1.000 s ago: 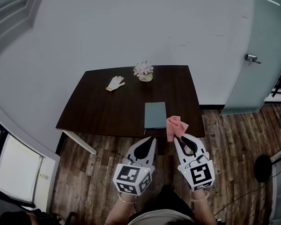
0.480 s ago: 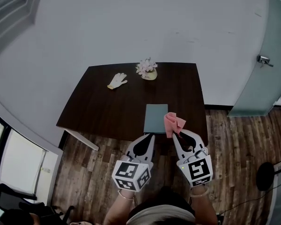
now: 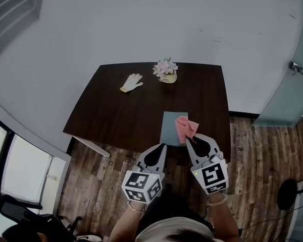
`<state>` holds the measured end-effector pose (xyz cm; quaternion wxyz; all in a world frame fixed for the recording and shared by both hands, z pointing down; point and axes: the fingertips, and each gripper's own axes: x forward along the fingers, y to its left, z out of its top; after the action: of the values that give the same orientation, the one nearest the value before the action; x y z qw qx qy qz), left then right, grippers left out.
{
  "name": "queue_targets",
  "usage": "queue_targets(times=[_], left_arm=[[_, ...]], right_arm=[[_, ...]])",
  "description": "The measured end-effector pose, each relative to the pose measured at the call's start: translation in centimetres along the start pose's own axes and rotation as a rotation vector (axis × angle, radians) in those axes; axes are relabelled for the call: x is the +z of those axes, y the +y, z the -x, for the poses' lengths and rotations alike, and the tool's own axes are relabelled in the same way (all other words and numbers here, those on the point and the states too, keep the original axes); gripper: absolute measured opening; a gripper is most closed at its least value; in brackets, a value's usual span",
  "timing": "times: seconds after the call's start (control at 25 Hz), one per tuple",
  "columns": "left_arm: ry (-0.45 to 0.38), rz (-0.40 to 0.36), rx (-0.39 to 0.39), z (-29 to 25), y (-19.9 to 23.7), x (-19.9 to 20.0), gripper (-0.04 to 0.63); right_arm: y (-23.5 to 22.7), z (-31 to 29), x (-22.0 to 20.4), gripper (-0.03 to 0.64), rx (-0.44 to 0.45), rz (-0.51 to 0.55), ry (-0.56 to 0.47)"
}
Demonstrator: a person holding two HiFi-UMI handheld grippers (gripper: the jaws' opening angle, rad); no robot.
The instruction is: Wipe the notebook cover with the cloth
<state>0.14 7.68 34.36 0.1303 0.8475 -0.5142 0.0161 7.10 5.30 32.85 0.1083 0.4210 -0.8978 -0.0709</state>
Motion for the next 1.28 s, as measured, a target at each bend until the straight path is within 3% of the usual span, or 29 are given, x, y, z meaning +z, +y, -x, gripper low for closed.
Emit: queue_targets(times=[0.6, 0.96, 1.28], left_arm=[[0.083, -0.033, -0.103, -7.5, 9.9, -0.9, 0.018], [0.182, -0.048, -0.202, -9.9, 13.7, -4.0, 0.018], [0.257, -0.035, -0.231, -11.5, 15.8, -7.9, 0.018]], right_arm=[[-2.3, -13.1, -3.3, 0.031, -0.007, 0.079, 0.148], [-1.8, -19.0, -6.1, 0.031, 0.003, 0.167, 0.277], [-2.3, -22.2, -9.9, 0.031, 0.023, 0.22, 0.38]])
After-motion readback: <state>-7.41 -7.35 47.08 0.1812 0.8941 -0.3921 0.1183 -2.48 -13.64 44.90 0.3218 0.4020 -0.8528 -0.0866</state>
